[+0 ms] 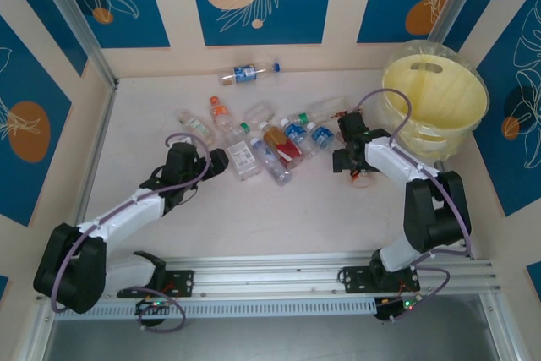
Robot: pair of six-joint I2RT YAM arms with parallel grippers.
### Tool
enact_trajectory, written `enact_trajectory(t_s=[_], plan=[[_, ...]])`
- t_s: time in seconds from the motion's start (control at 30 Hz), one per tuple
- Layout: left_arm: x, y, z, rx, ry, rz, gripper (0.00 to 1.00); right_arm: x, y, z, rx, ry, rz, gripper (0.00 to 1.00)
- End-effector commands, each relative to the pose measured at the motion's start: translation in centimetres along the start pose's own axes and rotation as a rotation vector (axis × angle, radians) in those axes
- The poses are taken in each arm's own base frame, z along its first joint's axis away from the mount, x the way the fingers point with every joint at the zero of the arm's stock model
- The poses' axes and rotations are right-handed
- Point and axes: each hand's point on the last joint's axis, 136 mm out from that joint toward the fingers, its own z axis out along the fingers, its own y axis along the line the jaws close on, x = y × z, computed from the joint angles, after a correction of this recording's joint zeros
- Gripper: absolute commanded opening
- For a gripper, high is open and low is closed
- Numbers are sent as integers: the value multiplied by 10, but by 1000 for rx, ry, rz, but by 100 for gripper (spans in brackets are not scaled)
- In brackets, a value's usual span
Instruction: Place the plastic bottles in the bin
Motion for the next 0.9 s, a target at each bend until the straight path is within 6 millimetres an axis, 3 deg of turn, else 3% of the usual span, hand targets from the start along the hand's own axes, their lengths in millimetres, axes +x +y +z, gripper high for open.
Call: enact_trajectory(t_s=[0.0, 0.07, 0.13, 0.23, 0.37, 0.6, 0.73, 0.87], plan=[[-7, 6, -6, -15, -39, -5, 100, 5, 20, 5, -82, 8, 4, 88], [-9, 7, -7, -19, -50, -6, 100, 9, 43, 1, -150, -8, -71, 86], [-9, 8, -7, -24, -55, -9, 100, 14, 49, 0, -160, 3, -69, 84], [-7, 10, -6, -29, -52, -14, 100, 19, 27, 10, -40, 30, 55, 82], [-5, 12, -4, -37, -45, -14, 100, 21, 3, 19, 94, 95, 205, 91], [-4, 16, -3, -51, -46, -11, 100, -1, 22, 24, 28, 73, 304, 92], [-4, 20, -5, -66, -54, -7, 100, -5, 26, 32, 40, 74, 285, 84], [-5, 21, -8, -72, -66, -2, 100, -6, 29, 24, 75, 29, 251, 73]])
